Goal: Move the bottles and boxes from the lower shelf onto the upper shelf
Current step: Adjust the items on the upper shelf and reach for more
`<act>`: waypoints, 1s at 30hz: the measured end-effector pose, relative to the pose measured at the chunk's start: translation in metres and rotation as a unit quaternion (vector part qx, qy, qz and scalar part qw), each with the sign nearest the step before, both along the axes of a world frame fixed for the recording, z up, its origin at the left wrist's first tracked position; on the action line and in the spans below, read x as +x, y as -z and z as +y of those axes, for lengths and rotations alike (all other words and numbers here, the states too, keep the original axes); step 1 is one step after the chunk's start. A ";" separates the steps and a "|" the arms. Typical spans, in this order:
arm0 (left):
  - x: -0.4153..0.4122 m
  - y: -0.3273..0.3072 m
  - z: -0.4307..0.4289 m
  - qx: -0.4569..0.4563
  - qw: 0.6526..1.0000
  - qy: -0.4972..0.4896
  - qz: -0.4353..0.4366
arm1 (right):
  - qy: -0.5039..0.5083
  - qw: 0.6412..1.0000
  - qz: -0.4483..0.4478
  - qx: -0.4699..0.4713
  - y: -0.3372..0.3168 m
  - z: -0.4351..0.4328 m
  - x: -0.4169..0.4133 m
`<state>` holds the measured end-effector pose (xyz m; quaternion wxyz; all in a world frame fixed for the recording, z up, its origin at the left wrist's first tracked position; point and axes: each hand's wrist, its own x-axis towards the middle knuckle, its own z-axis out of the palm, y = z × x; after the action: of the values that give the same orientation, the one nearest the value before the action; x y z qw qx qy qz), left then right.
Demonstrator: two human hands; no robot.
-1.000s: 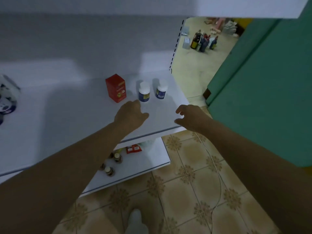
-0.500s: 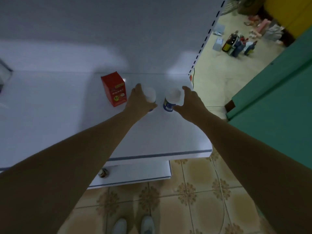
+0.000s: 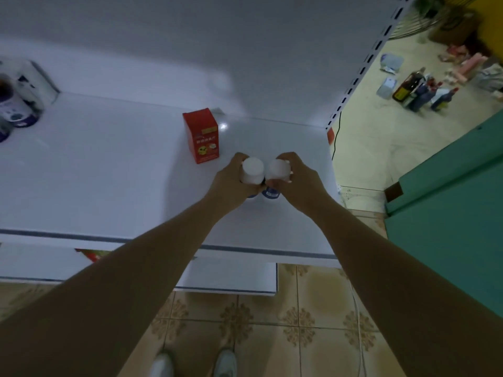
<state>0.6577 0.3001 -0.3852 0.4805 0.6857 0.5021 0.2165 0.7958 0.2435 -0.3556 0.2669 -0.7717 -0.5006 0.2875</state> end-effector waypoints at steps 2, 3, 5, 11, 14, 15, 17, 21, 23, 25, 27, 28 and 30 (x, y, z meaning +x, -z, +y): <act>-0.010 -0.002 -0.009 -0.007 1.000 0.011 -0.004 | -0.005 1.000 0.009 -0.002 -0.001 -0.011 -0.006; -0.015 -0.002 -0.015 -0.010 1.000 0.016 -0.006 | -0.002 1.000 0.017 -0.003 -0.001 -0.016 -0.011; -0.027 -0.003 -0.028 -0.017 0.999 0.025 -0.011 | 0.001 0.999 0.030 -0.016 -0.001 -0.029 -0.020; -0.086 -0.028 -0.065 -0.213 0.963 0.014 -0.164 | 0.022 0.964 0.262 -0.043 -0.018 -0.075 -0.051; -0.118 -0.053 -0.085 -0.266 0.931 -0.010 -0.250 | 0.034 0.935 0.352 -0.022 -0.043 -0.101 -0.081; -0.130 -0.063 -0.092 -0.272 0.925 -0.010 -0.267 | 0.033 0.930 0.366 -0.016 -0.052 -0.109 -0.094; -0.156 -0.084 -0.108 -0.275 0.916 -0.001 -0.292 | 0.031 0.923 0.384 -0.003 -0.075 -0.125 -0.121; -0.214 -0.141 -0.137 -0.285 0.893 0.030 -0.346 | 0.028 0.894 0.446 0.042 -0.133 -0.161 -0.178; -0.240 -0.174 -0.150 -0.260 0.899 0.051 -0.349 | 0.010 0.882 0.467 0.062 -0.168 -0.174 -0.206; -0.265 -0.211 -0.160 -0.229 0.905 0.066 -0.351 | -0.011 0.877 0.472 0.084 -0.202 -0.181 -0.233; -0.289 -0.247 -0.168 -0.208 0.909 0.069 -0.355 | -0.021 0.866 0.489 0.108 -0.236 -0.186 -0.258; -0.301 -0.263 -0.171 -0.197 0.910 0.068 -0.359 | -0.027 0.863 0.492 0.117 -0.253 -0.187 -0.269; -0.323 -0.293 -0.177 -0.171 0.912 0.068 -0.366 | -0.039 0.864 0.486 0.125 -0.283 -0.188 -0.289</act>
<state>0.3350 0.1235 -0.0926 0.7538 0.4986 0.2726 0.3300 0.5066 0.0560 -0.0723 0.5589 -0.4740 -0.3690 0.5716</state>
